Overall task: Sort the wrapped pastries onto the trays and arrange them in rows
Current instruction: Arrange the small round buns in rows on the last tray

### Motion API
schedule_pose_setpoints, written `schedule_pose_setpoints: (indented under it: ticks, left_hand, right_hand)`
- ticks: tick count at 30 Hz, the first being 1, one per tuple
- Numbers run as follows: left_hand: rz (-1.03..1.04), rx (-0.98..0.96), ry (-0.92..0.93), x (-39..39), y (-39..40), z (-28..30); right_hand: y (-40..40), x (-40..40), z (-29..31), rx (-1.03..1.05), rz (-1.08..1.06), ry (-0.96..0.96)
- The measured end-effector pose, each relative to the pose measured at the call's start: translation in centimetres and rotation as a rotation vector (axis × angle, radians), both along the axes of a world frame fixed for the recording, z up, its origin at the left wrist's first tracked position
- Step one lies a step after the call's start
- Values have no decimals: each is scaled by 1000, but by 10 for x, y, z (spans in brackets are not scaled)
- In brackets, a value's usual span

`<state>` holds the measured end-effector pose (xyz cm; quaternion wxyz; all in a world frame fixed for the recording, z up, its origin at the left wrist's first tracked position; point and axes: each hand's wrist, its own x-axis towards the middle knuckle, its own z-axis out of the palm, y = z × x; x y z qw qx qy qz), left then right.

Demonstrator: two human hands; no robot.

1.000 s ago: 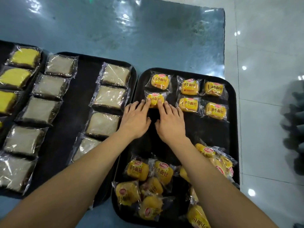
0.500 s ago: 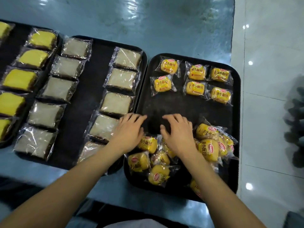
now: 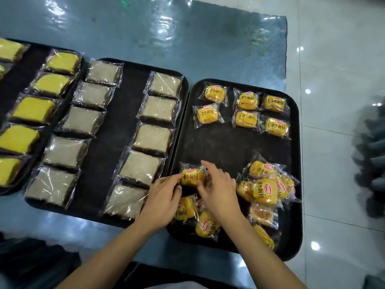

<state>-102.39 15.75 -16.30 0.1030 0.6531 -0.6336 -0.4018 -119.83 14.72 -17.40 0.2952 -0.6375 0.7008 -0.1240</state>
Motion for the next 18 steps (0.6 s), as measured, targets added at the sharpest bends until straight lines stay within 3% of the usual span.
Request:
schedule_pose_setpoints:
  ticks: [4, 8, 14, 18]
  left_hand:
    - [0, -44, 56, -18, -26, 1]
    - [-39, -87, -8, -44, -75, -9]
    - [-148, -8, -202, -55, -106, -29]
    - [-79, -80, -177, -51, -110, -36]
  right_hand:
    - [-32, -4, -4, -68, -98, -169]
    - [-76, -15, -9, -78, -173, -254]
    - [-102, -28, -33, -55, -70, 116]
    - [-93, -30, -42, -111, 27, 125]
